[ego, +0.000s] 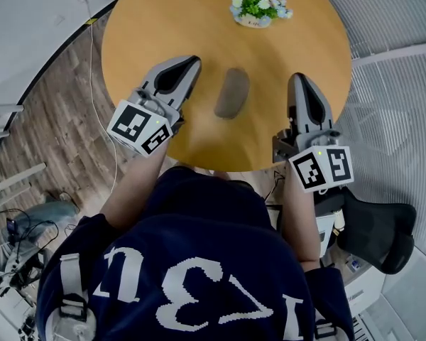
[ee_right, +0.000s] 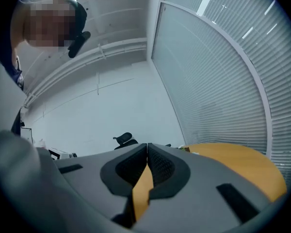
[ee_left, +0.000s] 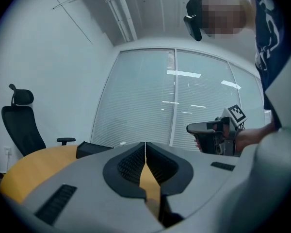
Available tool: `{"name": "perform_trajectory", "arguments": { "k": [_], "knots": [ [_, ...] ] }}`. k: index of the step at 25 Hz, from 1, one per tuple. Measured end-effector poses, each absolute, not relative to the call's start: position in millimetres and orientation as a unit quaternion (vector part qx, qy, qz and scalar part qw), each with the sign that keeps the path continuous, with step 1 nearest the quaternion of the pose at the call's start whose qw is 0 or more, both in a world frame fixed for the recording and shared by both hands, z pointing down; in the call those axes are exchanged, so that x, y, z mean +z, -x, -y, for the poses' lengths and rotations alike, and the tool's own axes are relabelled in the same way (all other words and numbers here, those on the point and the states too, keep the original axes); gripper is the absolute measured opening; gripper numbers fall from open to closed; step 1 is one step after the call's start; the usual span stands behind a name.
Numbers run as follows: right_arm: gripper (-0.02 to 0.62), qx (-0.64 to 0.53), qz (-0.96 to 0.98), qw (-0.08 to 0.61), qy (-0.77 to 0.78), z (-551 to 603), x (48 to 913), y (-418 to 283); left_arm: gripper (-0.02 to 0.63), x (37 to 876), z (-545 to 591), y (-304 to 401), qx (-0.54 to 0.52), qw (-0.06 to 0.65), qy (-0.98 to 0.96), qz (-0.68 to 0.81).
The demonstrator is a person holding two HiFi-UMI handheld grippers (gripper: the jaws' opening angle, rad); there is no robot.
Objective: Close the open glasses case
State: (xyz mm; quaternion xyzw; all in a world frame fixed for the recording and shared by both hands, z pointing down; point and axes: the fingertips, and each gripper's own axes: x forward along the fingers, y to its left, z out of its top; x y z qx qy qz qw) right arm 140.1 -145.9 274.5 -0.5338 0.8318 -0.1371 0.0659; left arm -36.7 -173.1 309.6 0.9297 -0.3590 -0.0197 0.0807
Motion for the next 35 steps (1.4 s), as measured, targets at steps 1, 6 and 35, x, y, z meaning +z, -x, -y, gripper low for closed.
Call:
{"name": "perform_trajectory", "arguments": {
  "k": [1,6,35],
  "knots": [
    [0.026,-0.136,-0.833,0.066,0.532,147.8,275.1,-137.5,0.017,312.8,174.0,37.1,-0.019,0.082,-0.930,0.358],
    [0.025,-0.156,-0.831,0.054,0.531,159.0,291.0,-135.2,0.017,337.5,178.6,30.6,-0.001,0.101,-0.936,0.337],
    [0.267,-0.579,-0.708,0.006,0.405,110.3,568.3,-78.6,0.170,545.9,121.5,-34.6,0.124,0.364,-0.904,0.186]
  ]
}}
